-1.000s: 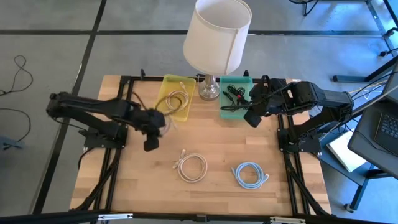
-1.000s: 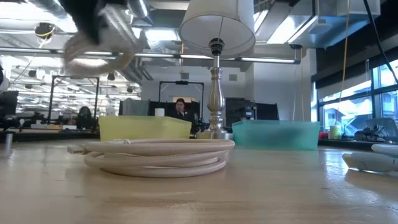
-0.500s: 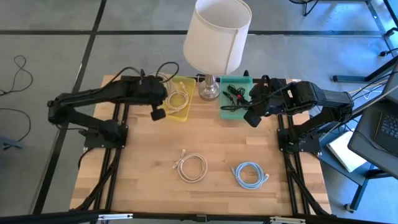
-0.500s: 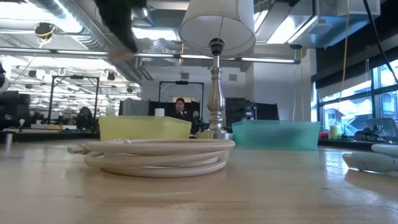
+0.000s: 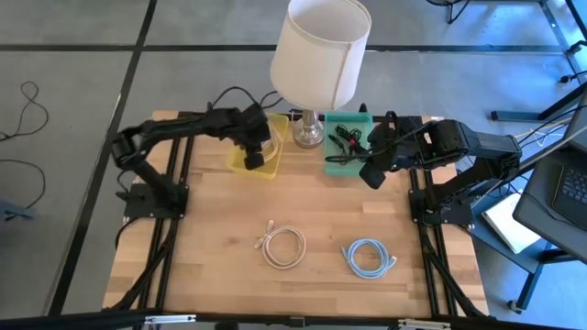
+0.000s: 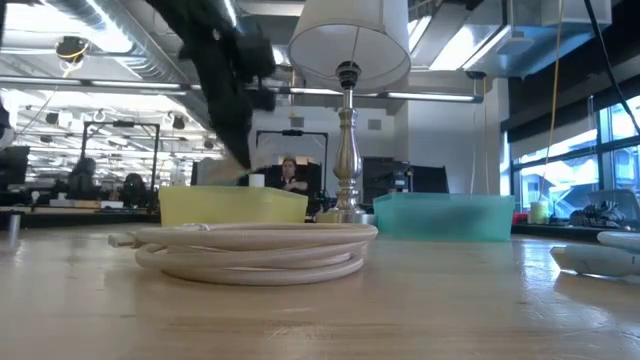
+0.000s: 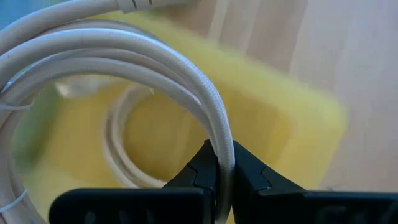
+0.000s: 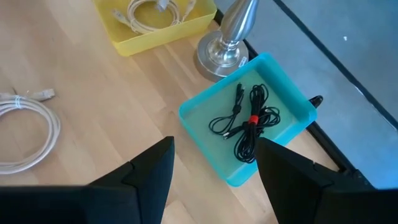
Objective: Pick & Place USB Port
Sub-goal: Put the light brown HDMI cable into the yellow bin
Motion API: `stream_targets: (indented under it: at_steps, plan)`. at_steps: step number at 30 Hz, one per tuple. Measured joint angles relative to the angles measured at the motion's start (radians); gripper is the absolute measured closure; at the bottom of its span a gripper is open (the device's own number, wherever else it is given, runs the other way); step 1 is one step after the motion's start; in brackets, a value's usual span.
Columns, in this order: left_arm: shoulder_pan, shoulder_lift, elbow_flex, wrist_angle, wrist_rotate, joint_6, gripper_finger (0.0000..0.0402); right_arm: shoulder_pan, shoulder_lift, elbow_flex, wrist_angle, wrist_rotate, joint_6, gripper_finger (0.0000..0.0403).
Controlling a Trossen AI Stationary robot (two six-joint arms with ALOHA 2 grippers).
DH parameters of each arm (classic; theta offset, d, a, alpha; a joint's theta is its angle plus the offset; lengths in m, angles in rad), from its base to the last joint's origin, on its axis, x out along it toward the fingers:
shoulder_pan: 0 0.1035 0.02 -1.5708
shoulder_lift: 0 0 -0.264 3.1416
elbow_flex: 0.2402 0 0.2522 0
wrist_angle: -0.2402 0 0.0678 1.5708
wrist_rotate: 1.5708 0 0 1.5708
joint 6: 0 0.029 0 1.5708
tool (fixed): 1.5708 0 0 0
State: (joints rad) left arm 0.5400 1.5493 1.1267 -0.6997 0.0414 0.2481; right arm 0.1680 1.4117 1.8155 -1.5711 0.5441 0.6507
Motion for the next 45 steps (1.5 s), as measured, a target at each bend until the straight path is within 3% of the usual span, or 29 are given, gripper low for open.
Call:
stream_targets:
  at_steps: [11,19,26,45]
  plan:
    - [0.040,0.228,0.000,0.013,0.095,0.028,0.0390,0.000,0.000,0.000,0.000,-0.005,0.000,0.0175]
    - [0.047,0.281,0.004,0.127,0.170,0.018,0.0390,0.000,0.000,0.000,0.000,-0.005,0.000,0.0175]
    - [0.046,0.283,0.003,0.149,0.168,0.001,0.0389,0.000,0.000,0.000,0.000,-0.005,0.000,0.0175]
    - [0.045,0.278,0.002,0.144,0.123,-0.018,0.0244,0.000,0.000,0.000,0.000,-0.005,0.000,0.0175]
